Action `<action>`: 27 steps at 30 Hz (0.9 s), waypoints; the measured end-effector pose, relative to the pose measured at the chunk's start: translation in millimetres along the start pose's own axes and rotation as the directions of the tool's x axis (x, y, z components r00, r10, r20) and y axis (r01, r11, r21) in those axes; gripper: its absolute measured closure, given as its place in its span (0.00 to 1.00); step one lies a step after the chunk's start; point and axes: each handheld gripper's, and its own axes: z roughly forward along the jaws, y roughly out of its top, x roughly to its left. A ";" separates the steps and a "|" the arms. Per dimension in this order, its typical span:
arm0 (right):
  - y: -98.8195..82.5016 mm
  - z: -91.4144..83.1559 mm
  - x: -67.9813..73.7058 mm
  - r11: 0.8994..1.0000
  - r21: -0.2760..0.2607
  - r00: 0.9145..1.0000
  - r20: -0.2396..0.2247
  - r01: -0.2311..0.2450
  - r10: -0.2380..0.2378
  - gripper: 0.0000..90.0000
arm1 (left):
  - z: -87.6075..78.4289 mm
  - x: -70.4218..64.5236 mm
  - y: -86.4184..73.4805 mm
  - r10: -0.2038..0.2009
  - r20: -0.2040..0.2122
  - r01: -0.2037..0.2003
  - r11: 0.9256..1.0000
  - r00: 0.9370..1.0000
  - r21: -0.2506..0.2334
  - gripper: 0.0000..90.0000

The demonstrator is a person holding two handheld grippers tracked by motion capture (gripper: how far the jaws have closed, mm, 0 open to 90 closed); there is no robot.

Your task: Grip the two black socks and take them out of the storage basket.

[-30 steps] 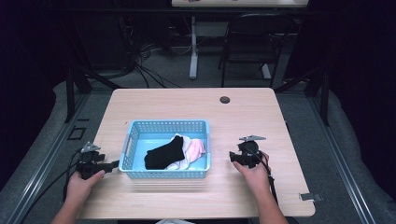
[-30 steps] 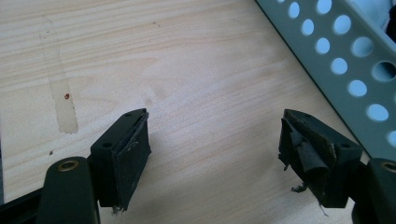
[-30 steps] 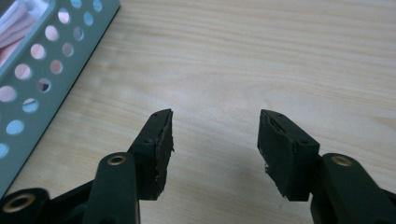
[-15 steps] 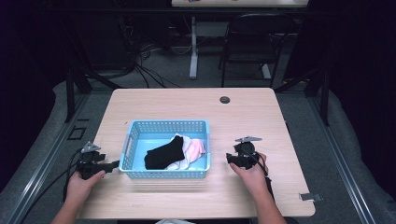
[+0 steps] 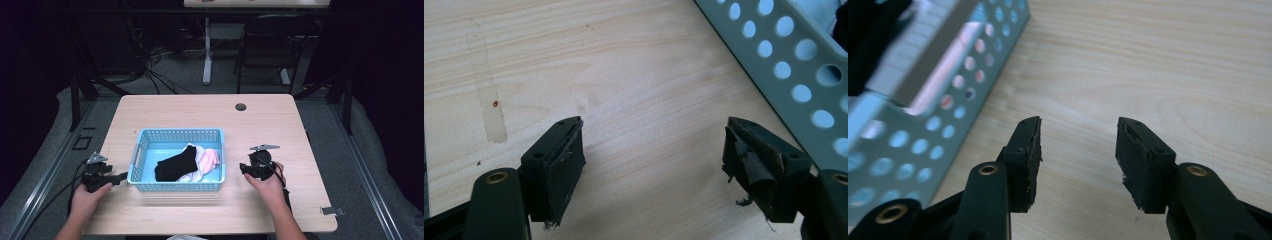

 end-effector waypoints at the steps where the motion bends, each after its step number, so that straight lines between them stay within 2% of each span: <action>1: 2.7 -2.7 1.9 1.000 0.001 1.000 -0.007 0.006 -0.006 0.58 | 0.3 0.0 0.0 0.001 0.000 -0.001 1.000 1.000 0.000 0.27; 4: 11.7 -12.3 8.7 1.000 0.000 1.000 -0.009 0.029 -0.029 0.59 | 0.2 -0.1 0.1 0.002 0.000 -0.002 1.000 1.000 -0.001 0.27; 9: 29.6 -25.9 18.5 0.998 -0.004 0.997 -0.052 0.057 -0.057 0.61 | 0.7 -0.7 0.1 0.002 0.002 -0.002 1.000 1.000 0.001 0.27; 12: 39.3 -30.1 22.4 0.998 -0.008 0.994 -0.096 0.055 -0.055 0.63 | 0.7 -0.9 0.1 0.002 0.003 -0.002 1.000 1.000 0.000 0.27; 15: 47.4 -33.3 27.0 0.997 0.002 0.992 -0.106 0.072 -0.071 0.65 | 0.9 -0.5 0.0 0.002 0.002 -0.002 1.000 1.000 0.002 0.27; 23: 64.5 -32.9 45.1 0.990 0.055 0.983 -0.134 0.132 -0.124 0.66 | 1.6 -1.3 0.3 0.007 -0.001 -0.007 1.000 1.000 0.005 0.27; 27: 72.6 -29.6 52.5 0.990 0.056 0.981 -0.148 0.132 -0.122 0.66 | 1.7 -1.3 0.3 0.007 0.000 -0.007 1.000 1.000 0.006 0.27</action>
